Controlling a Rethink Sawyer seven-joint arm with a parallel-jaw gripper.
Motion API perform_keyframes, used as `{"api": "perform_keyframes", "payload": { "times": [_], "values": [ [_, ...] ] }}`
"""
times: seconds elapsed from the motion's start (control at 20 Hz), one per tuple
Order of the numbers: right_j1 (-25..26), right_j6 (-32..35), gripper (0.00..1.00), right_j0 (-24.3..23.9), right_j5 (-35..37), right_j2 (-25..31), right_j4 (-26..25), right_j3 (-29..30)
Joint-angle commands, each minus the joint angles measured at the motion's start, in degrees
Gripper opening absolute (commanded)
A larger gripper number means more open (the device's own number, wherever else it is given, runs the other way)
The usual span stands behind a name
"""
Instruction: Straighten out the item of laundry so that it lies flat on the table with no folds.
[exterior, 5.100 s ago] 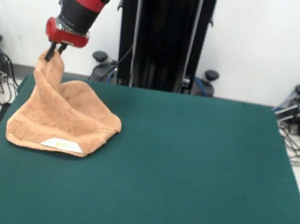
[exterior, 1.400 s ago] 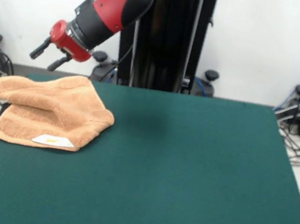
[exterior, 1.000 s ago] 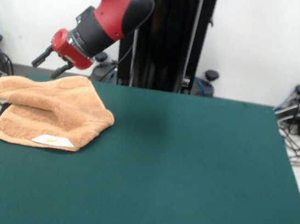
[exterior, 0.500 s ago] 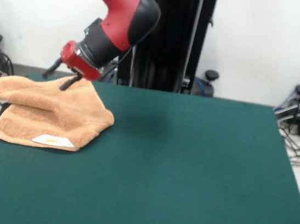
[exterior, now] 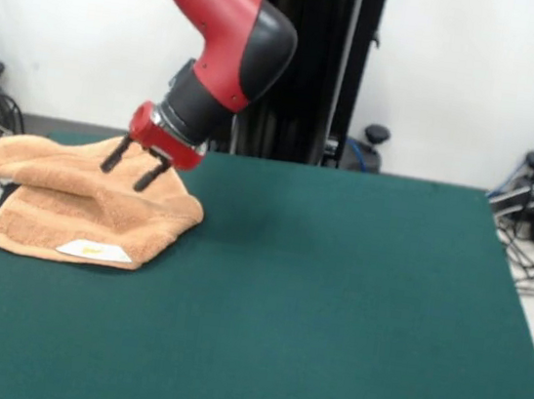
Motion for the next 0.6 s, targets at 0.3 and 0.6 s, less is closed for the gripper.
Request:
{"api": "perform_keyframes", "payload": {
  "times": [0.3,0.6],
  "values": [
    [-2.10,20.09,1.00,-4.61,-0.39,16.59,-3.33,-4.47],
    [-1.56,19.13,1.00,-3.33,-1.38,17.12,1.00,-4.99]
  ]
}}
